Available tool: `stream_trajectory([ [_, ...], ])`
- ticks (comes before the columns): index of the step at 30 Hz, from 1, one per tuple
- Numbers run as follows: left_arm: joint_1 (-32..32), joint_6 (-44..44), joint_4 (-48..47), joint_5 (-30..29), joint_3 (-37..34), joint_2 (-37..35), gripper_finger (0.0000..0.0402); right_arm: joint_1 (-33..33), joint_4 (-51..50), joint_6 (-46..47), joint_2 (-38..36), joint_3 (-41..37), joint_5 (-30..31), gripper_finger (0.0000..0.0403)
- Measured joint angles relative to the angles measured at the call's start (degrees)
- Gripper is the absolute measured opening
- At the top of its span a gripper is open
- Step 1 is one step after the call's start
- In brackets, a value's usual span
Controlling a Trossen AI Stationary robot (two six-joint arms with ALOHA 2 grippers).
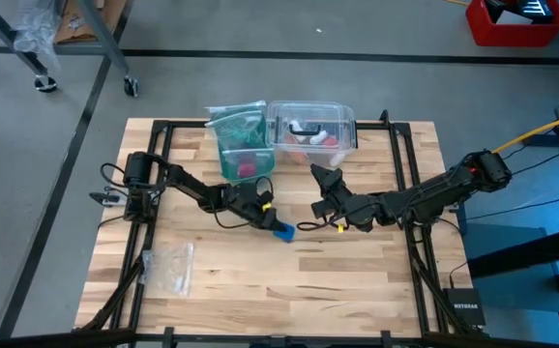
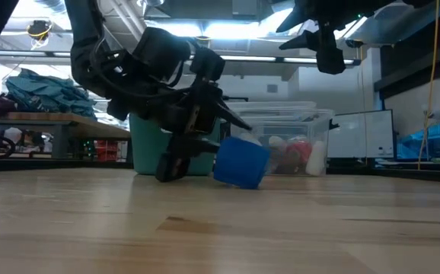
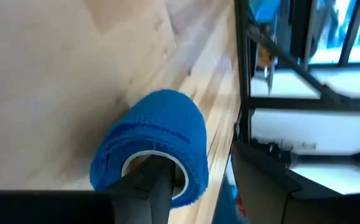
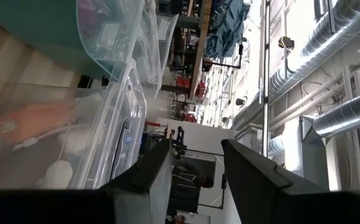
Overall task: Roll bandage
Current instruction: Put the blue bandage on the table
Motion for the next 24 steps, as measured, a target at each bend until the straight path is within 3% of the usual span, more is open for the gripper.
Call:
stream_trajectory([
  [11,2.1,6.1,-3.1,1.4,-0.4,-1.8,0.0146,0.0,-1.7,0.0,0.0,0.0,0.0,0.0147],
  [24,3.0,8.6,-12.2,-5.6,-10.2,-15.7,0.0114,0.0,-2.8,0.0,0.0,0.0,0.0,0.0147],
])
